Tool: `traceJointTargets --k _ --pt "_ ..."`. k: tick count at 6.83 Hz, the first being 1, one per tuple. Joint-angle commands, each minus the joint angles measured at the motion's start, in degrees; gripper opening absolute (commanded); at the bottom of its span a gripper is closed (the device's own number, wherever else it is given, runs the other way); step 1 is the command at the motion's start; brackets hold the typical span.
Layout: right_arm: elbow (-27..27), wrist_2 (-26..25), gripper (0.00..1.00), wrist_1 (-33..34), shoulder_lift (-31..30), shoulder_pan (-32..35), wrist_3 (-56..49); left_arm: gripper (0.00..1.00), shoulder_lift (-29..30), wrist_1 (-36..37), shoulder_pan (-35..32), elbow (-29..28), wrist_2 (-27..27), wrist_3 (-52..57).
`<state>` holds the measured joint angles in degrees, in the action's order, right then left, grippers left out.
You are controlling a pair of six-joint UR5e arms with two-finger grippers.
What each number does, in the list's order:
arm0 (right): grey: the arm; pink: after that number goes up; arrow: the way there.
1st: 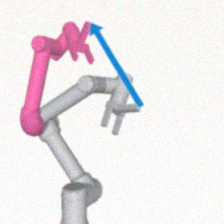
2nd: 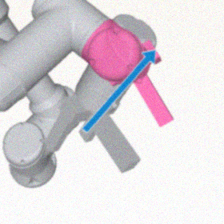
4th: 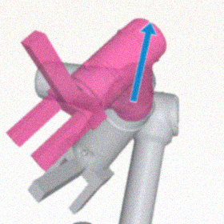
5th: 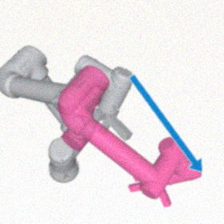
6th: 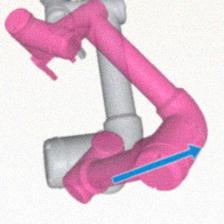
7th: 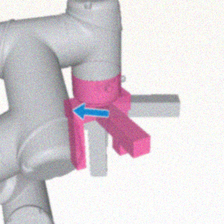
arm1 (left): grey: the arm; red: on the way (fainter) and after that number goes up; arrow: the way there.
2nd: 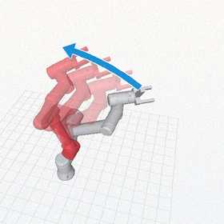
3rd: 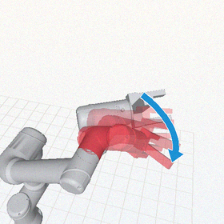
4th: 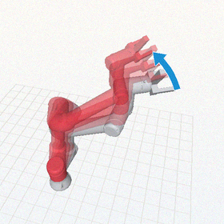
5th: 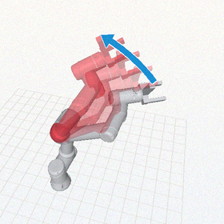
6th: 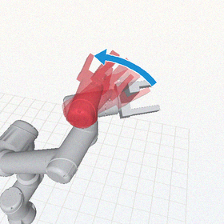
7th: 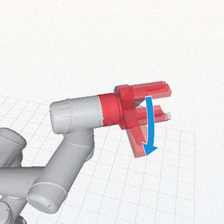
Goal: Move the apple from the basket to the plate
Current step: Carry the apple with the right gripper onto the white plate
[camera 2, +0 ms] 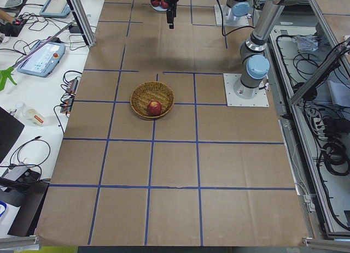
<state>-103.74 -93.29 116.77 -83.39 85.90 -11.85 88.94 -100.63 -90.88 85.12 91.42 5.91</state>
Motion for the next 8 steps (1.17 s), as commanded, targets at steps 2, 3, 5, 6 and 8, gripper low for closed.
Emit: traceJointTargets --k 2,3,5,6,8 --pt "-2.43 0.56 0.6 0.3 0.67 -18.81 -22.37 0.99 -0.26 0.0 0.0 0.13 -0.01 -0.02" --pt "-2.52 2.31 0.6 2.65 3.65 -20.76 -24.42 0.99 -0.18 0.0 -0.09 0.13 -0.01 -0.11" --pt "-3.21 4.33 0.6 4.17 7.97 -21.22 -24.53 0.99 -0.35 0.0 0.0 0.13 0.08 0.07" --pt "-4.79 4.52 0.6 5.04 7.98 -21.22 -24.53 0.99 -0.35 0.0 0.0 0.13 0.08 0.16" --pt "-5.25 4.35 0.61 8.63 8.16 -21.22 -24.71 0.99 -0.35 0.0 0.0 0.05 0.08 0.07"
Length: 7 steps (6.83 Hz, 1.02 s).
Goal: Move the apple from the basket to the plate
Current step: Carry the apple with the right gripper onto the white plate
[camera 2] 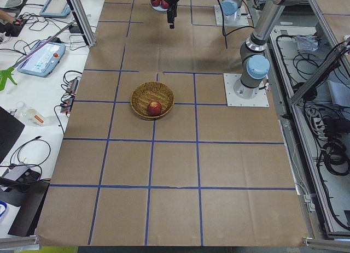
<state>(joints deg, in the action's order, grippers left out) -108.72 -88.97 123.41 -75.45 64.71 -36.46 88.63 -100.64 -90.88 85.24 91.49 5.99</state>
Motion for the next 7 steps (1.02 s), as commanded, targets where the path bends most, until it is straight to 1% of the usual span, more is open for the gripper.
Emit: traceJointTargets --k 1,2,3,5,6,7 --pt "-0.27 -0.06 0.62 2.36 0.22 -0.02 -0.11 0.99 0.05 0.0 0.0 -0.16 -0.09 -0.02" --pt "-0.27 -0.06 0.72 2.45 0.22 -0.02 -0.11 0.99 0.05 -0.09 0.0 -0.08 0.0 -0.02" --pt "-0.09 -0.15 1.0 2.37 0.22 -0.02 0.15 0.99 -0.03 -0.09 0.0 0.01 0.26 0.16" --pt "1.3 -0.5 1.0 2.1 -1.18 -0.02 0.33 0.99 -0.12 -0.17 0.09 0.1 0.61 0.33" --pt "4.18 -0.24 1.0 0.27 -3.62 0.5 0.33 0.99 -0.04 -0.26 0.0 -0.68 0.27 -0.01" --pt "7.43 -0.07 1.0 -5.75 -5.56 0.77 0.33 0.99 -0.04 -0.35 0.0 -0.95 0.35 -0.1"
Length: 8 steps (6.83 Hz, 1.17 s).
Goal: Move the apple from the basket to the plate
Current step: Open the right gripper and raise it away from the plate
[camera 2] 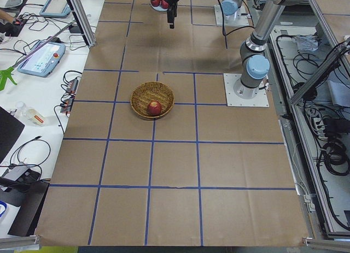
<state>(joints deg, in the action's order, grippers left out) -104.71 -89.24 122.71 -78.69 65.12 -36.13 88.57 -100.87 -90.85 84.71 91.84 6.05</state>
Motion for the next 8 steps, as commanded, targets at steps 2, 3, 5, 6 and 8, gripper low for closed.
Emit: traceJointTargets --k 2,3,5,6,8 --pt "11.68 0.12 1.0 -19.1 -5.75 4.72 2.8 0.99 0.03 -0.11 -0.03 -0.34 0.0 -0.24" --pt "14.33 0.11 1.0 -26.4 -7.34 8.15 6.3 0.99 0.03 -0.11 -0.03 -0.51 -0.09 -0.24" --pt "15.5 0.11 1.0 -35.41 -11.81 15.7 19.37 0.99 0.03 -0.11 -0.03 -0.08 0.09 -0.16" --pt "15.41 -0.15 1.0 -38.13 -13.05 20.88 25.43 0.99 0.03 -0.11 -0.03 -0.25 0.0 -0.5" --pt "14.89 -0.76 1.0 -37.99 -13.33 25.84 31.47 0.99 0.37 -0.11 -0.03 -0.6 0.0 -0.51"
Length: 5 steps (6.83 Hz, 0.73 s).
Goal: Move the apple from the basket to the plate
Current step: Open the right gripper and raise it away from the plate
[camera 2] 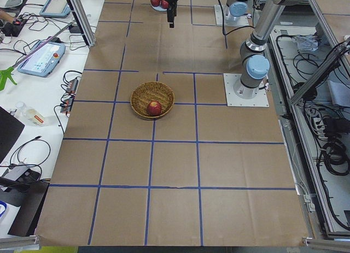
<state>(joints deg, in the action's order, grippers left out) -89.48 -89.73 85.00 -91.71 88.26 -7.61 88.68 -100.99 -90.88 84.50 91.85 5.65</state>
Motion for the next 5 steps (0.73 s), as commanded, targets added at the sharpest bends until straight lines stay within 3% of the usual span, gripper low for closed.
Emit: traceJointTargets --k 1,5 --pt "-1.04 -0.35 1.0 0.25 -0.31 2.7 3.47 0.99 -0.09 0.0 0.0 -0.05 0.0 -0.11" --pt "-1.4 -0.44 1.0 0.87 -0.22 2.7 3.91 0.99 -0.09 0.0 0.0 0.05 0.08 0.07"
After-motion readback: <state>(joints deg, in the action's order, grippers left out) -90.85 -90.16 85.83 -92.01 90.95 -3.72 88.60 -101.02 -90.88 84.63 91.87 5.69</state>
